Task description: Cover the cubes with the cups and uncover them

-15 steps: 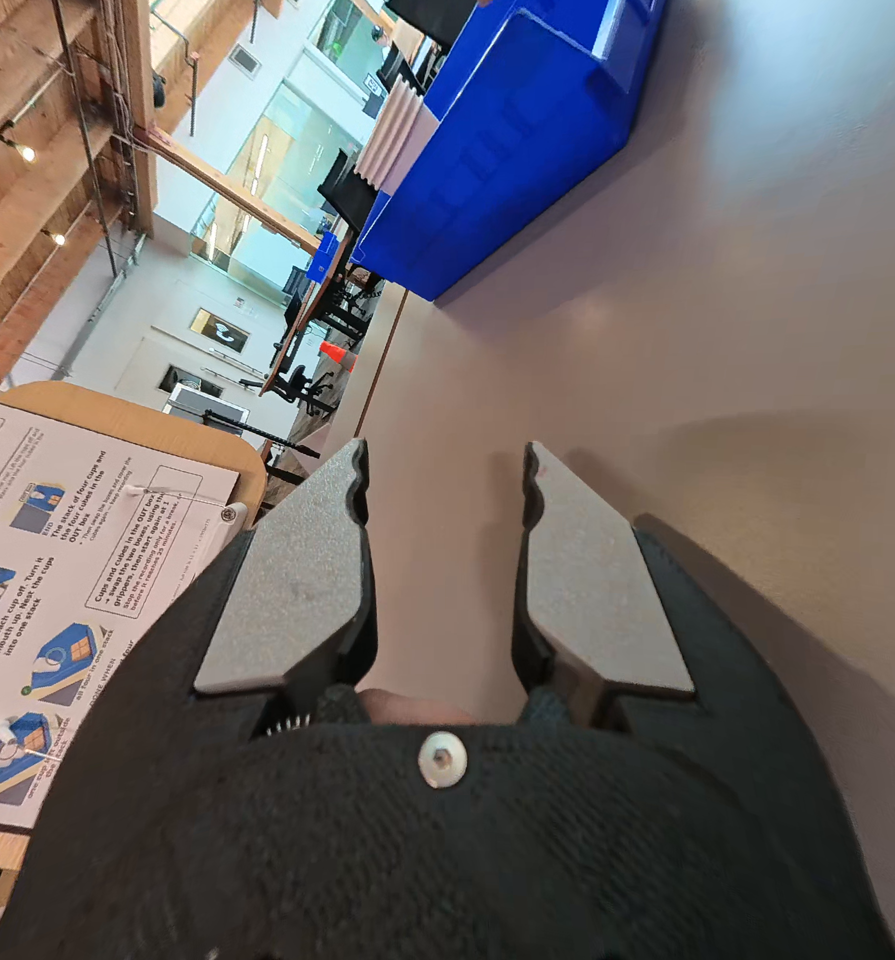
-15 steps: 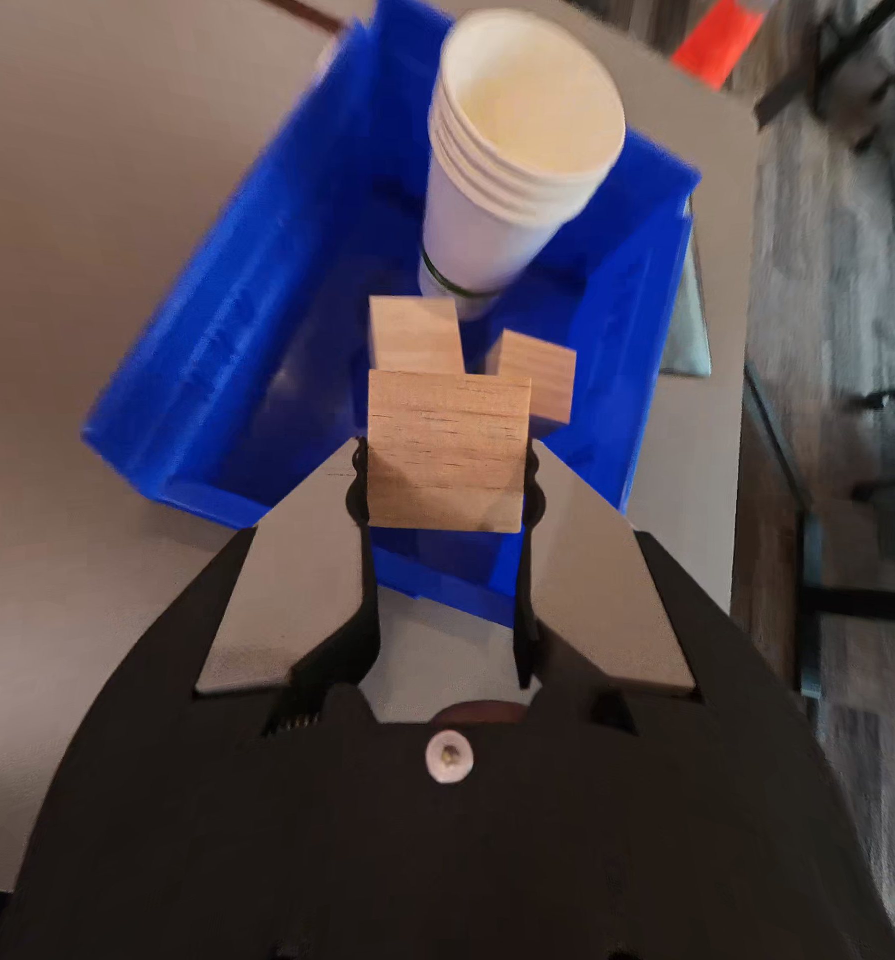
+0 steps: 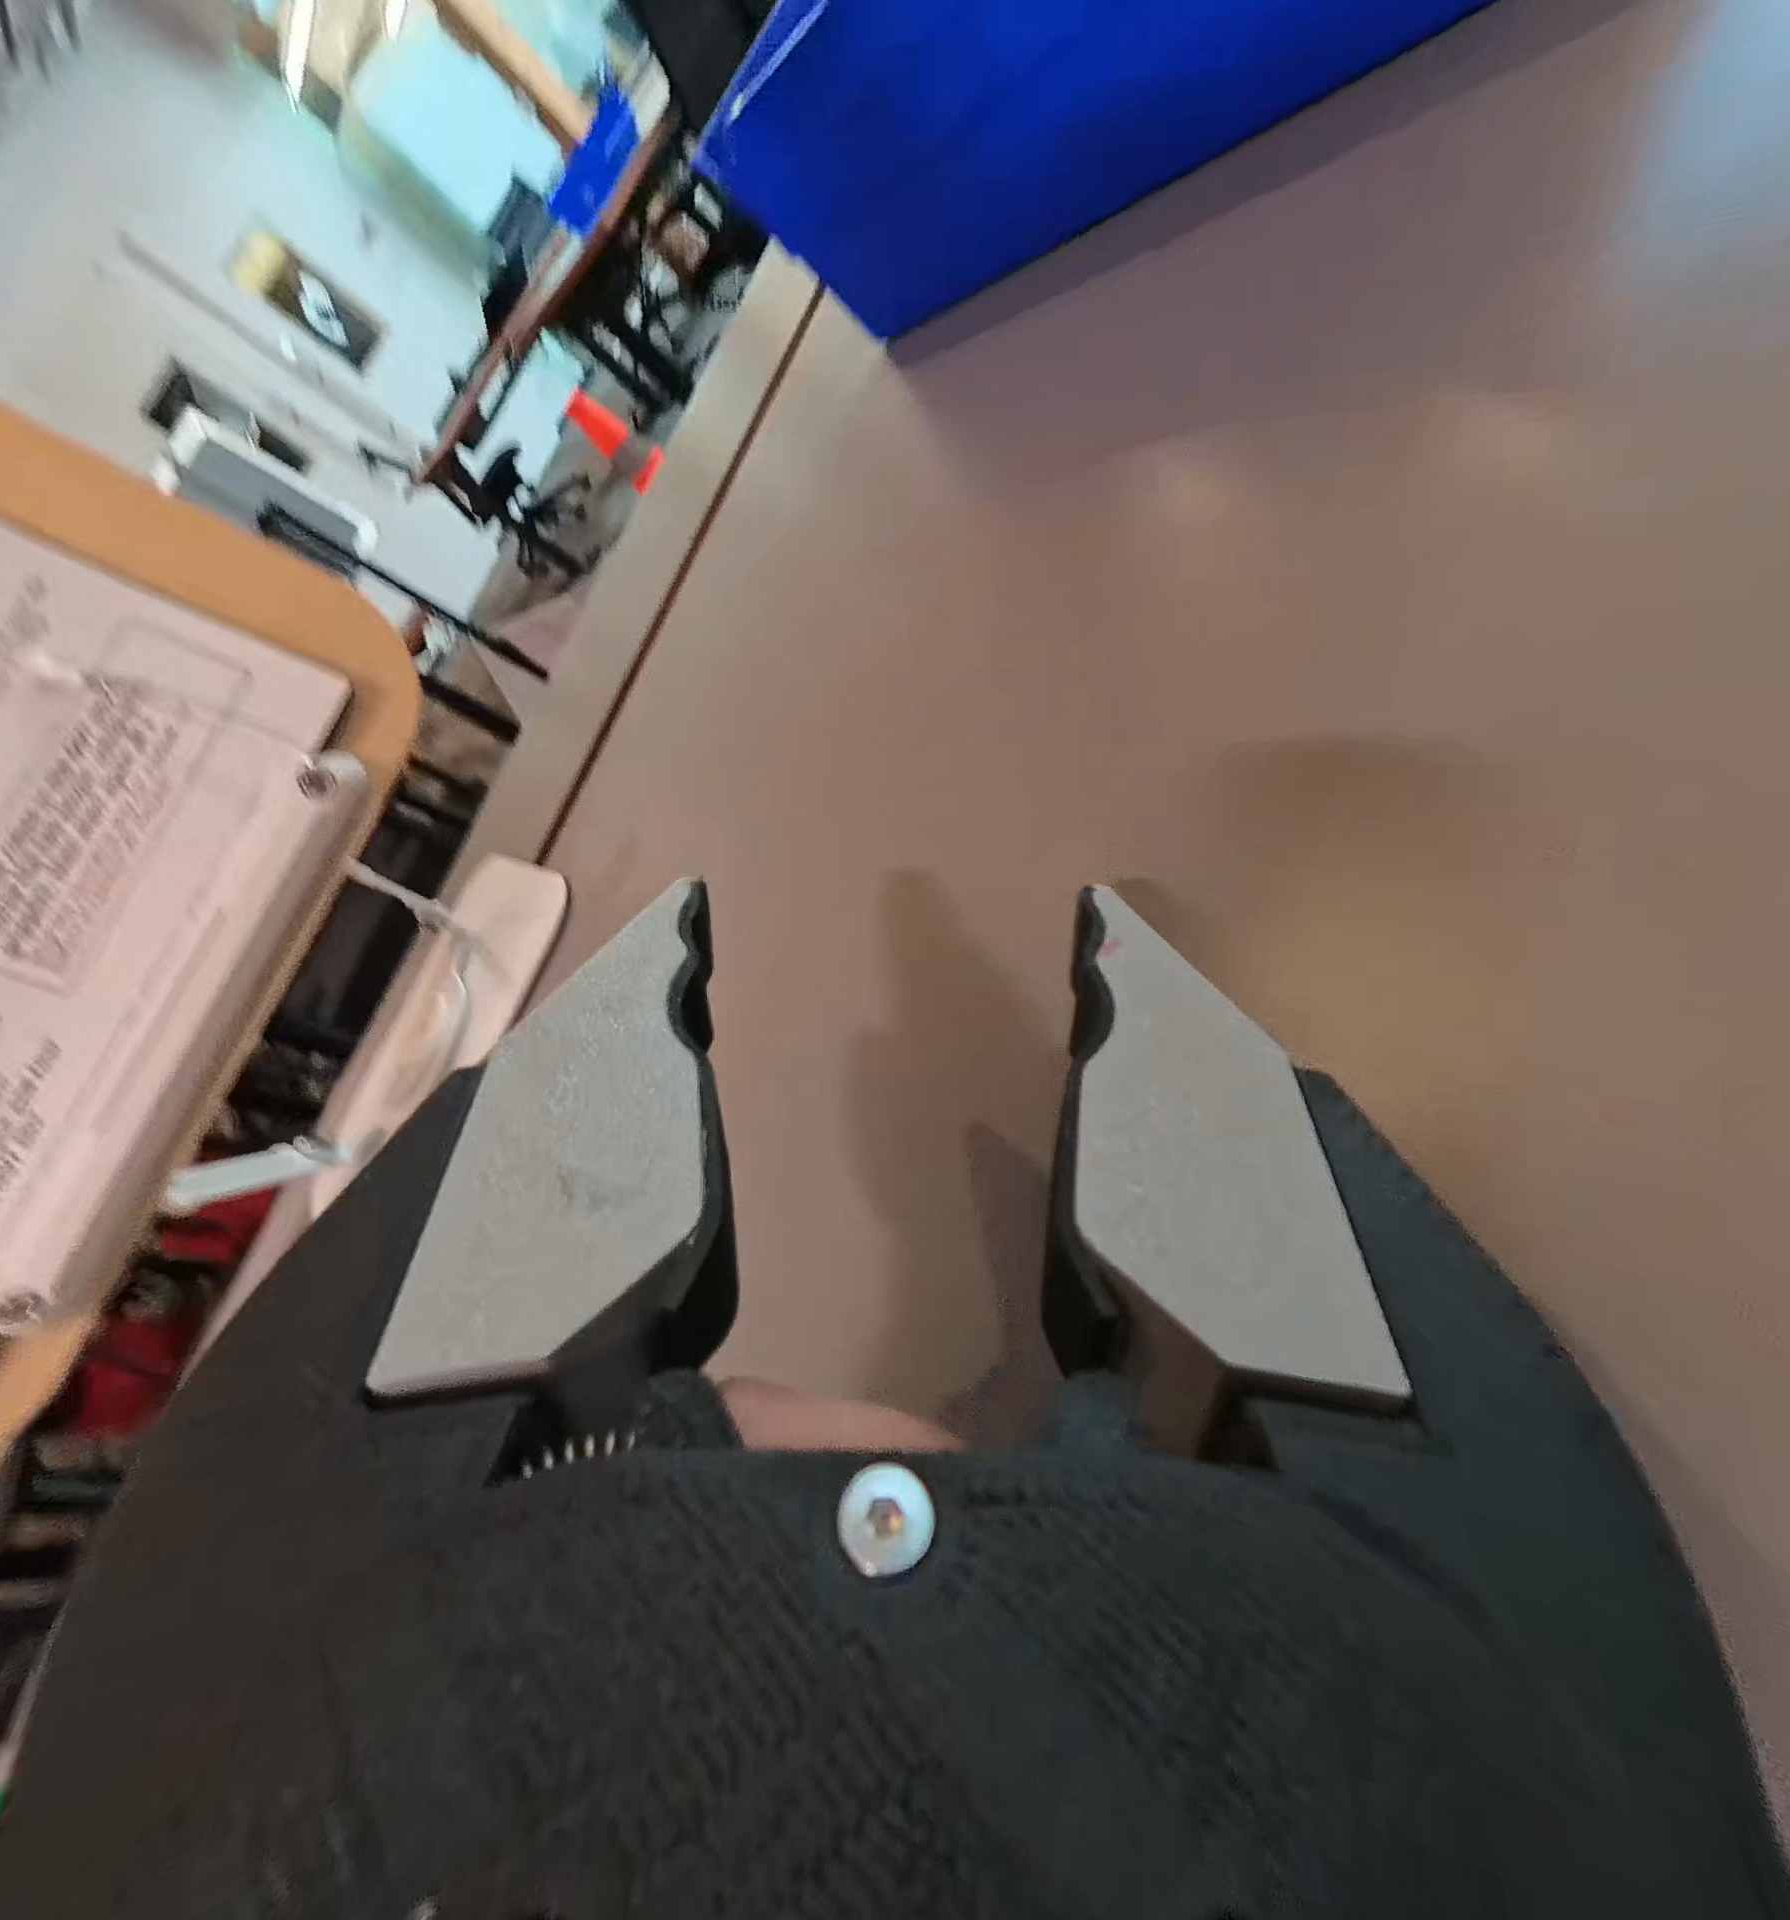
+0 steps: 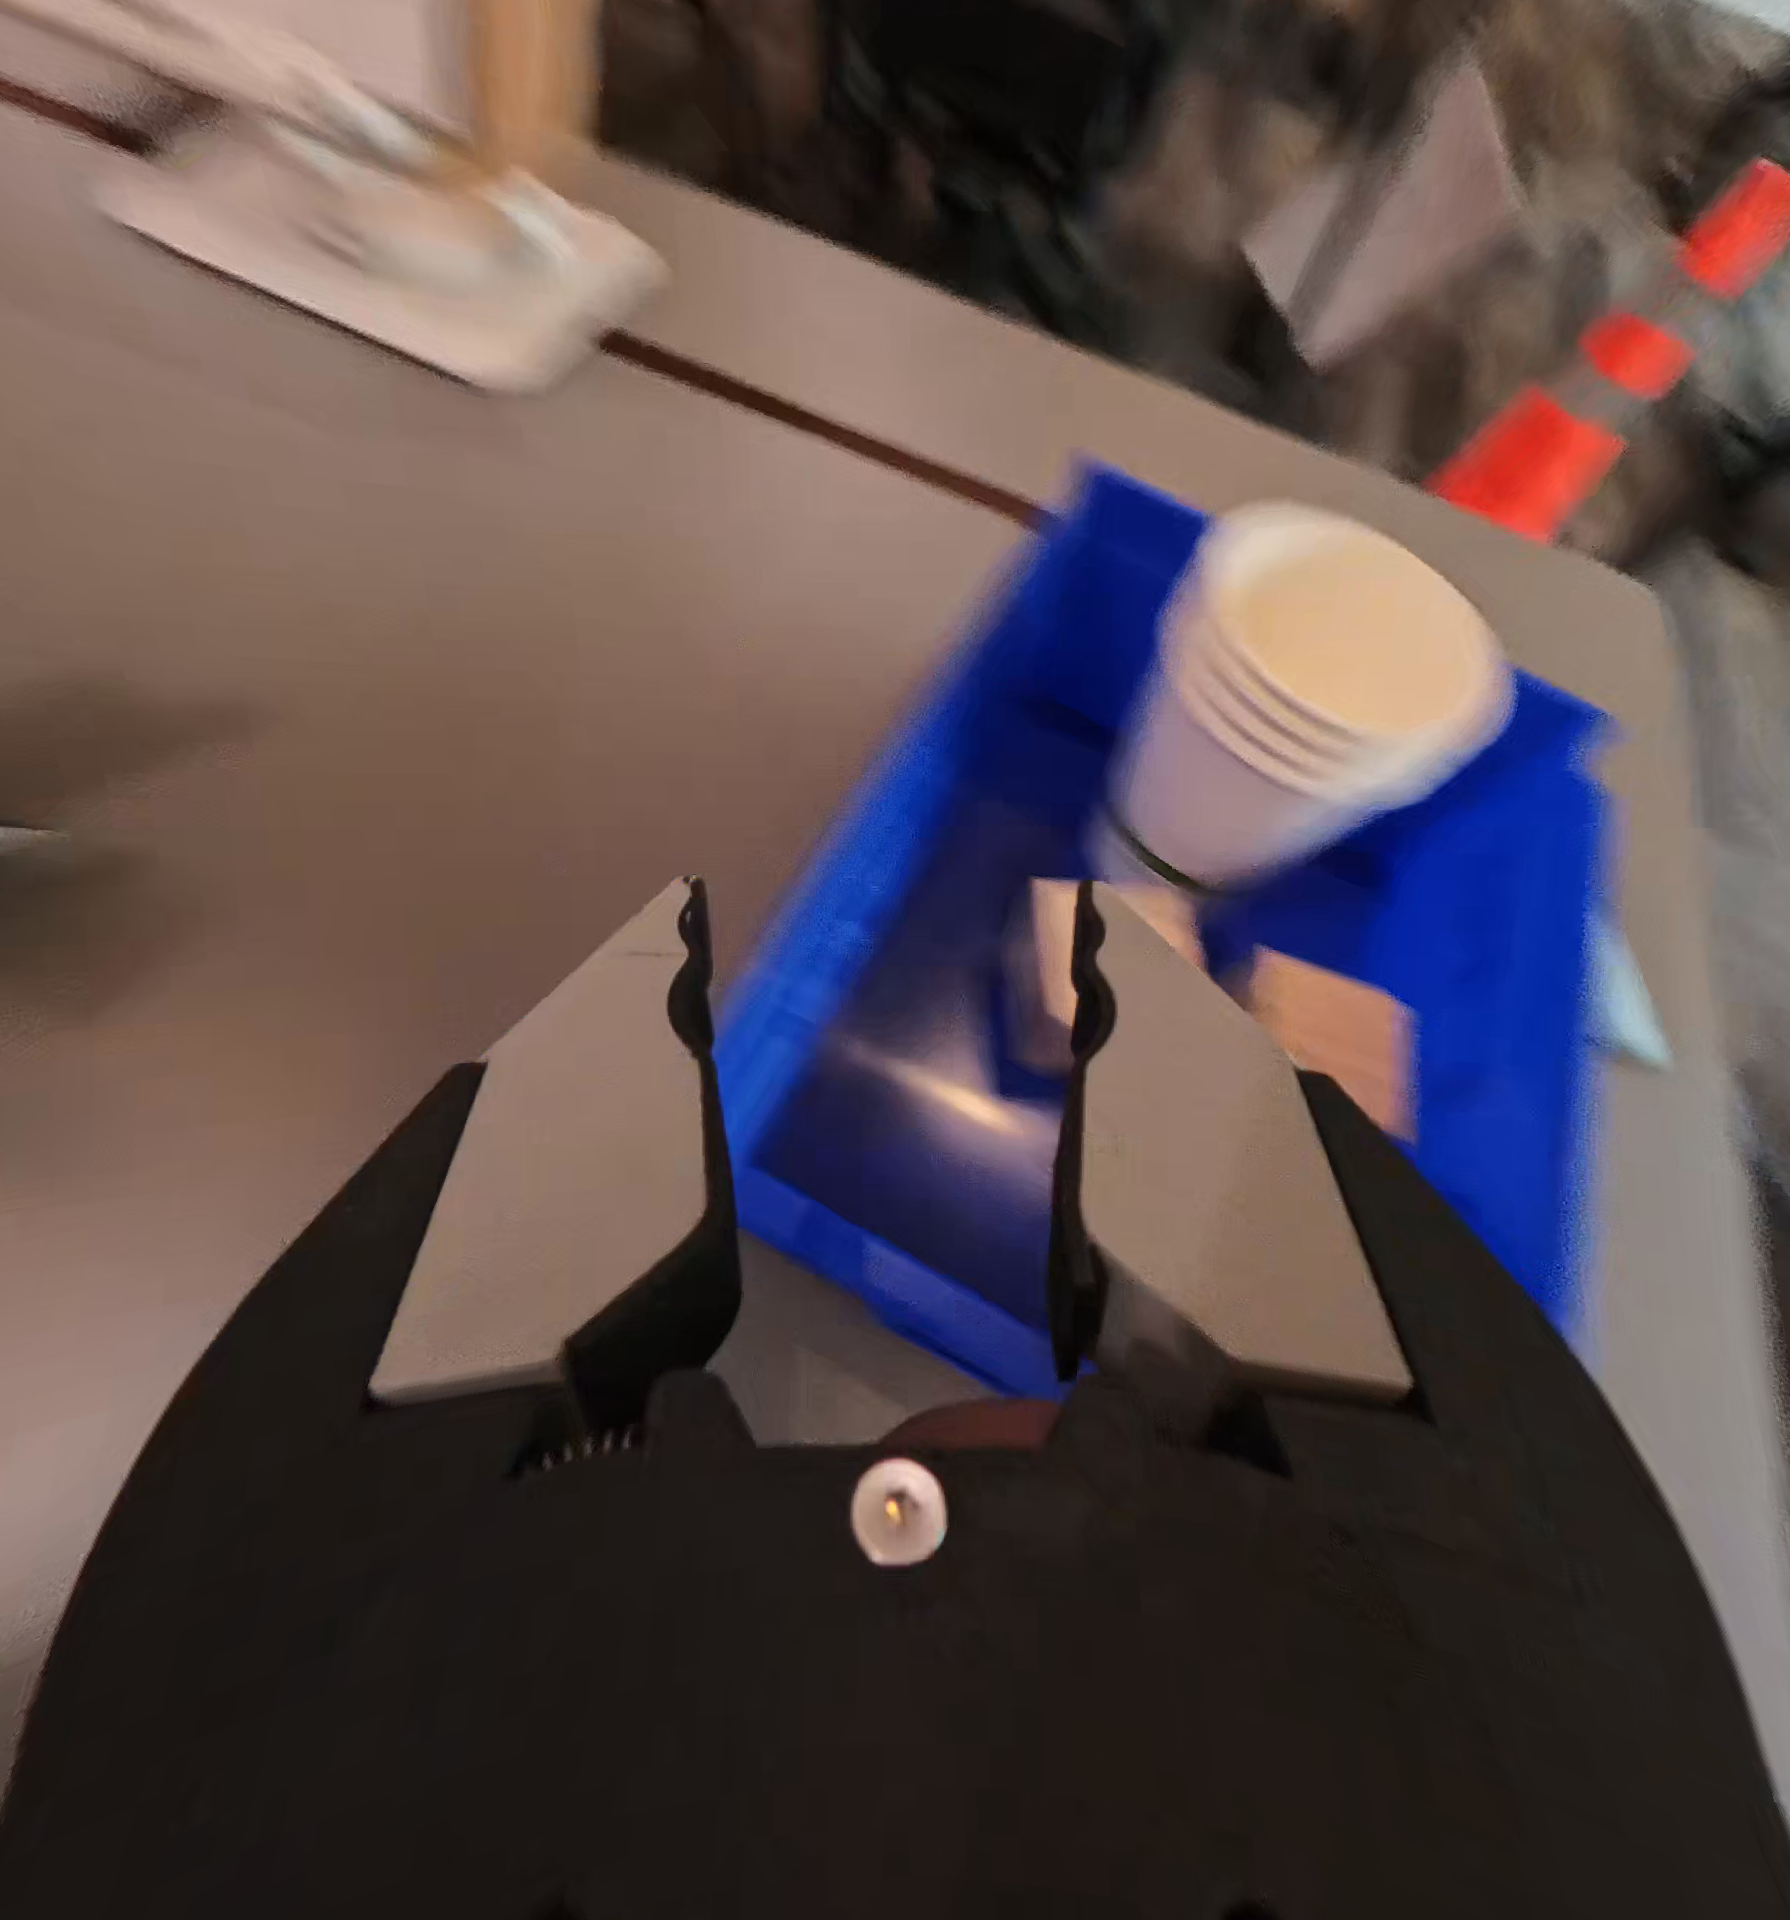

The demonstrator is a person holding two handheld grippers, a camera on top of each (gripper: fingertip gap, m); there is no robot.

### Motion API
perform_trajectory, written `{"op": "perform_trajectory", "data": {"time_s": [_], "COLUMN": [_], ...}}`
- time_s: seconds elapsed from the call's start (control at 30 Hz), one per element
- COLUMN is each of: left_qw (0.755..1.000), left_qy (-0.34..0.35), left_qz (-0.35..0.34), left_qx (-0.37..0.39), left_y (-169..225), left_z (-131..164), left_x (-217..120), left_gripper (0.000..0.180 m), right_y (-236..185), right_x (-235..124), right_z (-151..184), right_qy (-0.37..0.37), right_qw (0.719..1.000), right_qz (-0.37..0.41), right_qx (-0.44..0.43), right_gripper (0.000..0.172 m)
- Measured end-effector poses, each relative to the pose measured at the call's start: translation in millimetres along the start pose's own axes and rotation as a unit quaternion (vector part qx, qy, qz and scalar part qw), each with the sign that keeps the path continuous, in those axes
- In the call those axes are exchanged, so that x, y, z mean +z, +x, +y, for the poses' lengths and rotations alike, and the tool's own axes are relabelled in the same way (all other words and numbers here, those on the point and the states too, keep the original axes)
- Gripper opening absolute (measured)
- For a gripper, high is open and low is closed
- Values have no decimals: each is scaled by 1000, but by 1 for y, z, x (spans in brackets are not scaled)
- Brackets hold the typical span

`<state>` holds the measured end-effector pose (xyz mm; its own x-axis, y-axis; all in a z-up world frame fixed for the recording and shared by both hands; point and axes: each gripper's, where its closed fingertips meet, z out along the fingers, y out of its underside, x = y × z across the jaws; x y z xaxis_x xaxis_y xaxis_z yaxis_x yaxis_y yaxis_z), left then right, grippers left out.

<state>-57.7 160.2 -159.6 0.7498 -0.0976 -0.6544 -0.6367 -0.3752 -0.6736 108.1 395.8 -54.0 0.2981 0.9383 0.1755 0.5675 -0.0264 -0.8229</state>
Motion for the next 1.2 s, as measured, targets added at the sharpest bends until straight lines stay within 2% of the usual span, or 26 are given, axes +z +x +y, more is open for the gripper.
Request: {"op": "perform_trajectory", "data": {"time_s": [0.03,0.1,0.17,0.23,0.33,0.43,0.5,0.63,0.73,0.83,0.93,1.0,1.1,1.2], "left_qw": [1000,997,994,989,976,961,951,936,930,923,917,900,878,854], "left_qy": [-15,-36,-44,-41,-39,-32,-35,-46,-40,-37,-139,-206,-261,-295], "left_qz": [0,3,-9,-14,-40,-60,-75,-132,-152,-184,-199,-200,-171,-166], "left_qx": [-24,-68,-104,-142,-211,-267,-297,-322,-333,-336,-318,-328,-362,-395], "left_y": [-2,-5,-13,-21,-40,-54,-61,-78,-80,-93,-109,-115,-105,-100], "left_z": [6,13,16,18,26,31,33,39,34,30,64,95,127,150], "left_x": [3,6,7,6,2,-3,-6,-22,-54,-103,-146,-162,-164,-156], "left_gripper": [68,68,68,59,56,57,58,62,60,58,62,71,72,83], "right_y": [-39,-119,-184,-228,-266,-268,-263,-250,-252,-262,-266,-268,-270,-268], "right_x": [-6,-20,-20,4,71,122,125,111,114,120,121,121,120,121], "right_z": [-21,-57,-75,-80,-64,-41,-39,-45,-42,-35,-34,-32,-32,-32], "right_qy": [46,133,184,211,194,156,174,220,204,183,179,177,178,177], "right_qw": [997,972,945,936,949,963,960,955,957,958,959,958,958,959], "right_qz": [-65,-192,-269,-280,-249,-211,-199,-177,-176,-190,-181,-179,-175,-171], "right_qx": [1,3,0,-4,-15,-55,-95,-95,-104,-113,-128,-137,-144,-144], "right_gripper": [67,62,57,52,56,54,51,48,51,52,52,53,53,53]}}
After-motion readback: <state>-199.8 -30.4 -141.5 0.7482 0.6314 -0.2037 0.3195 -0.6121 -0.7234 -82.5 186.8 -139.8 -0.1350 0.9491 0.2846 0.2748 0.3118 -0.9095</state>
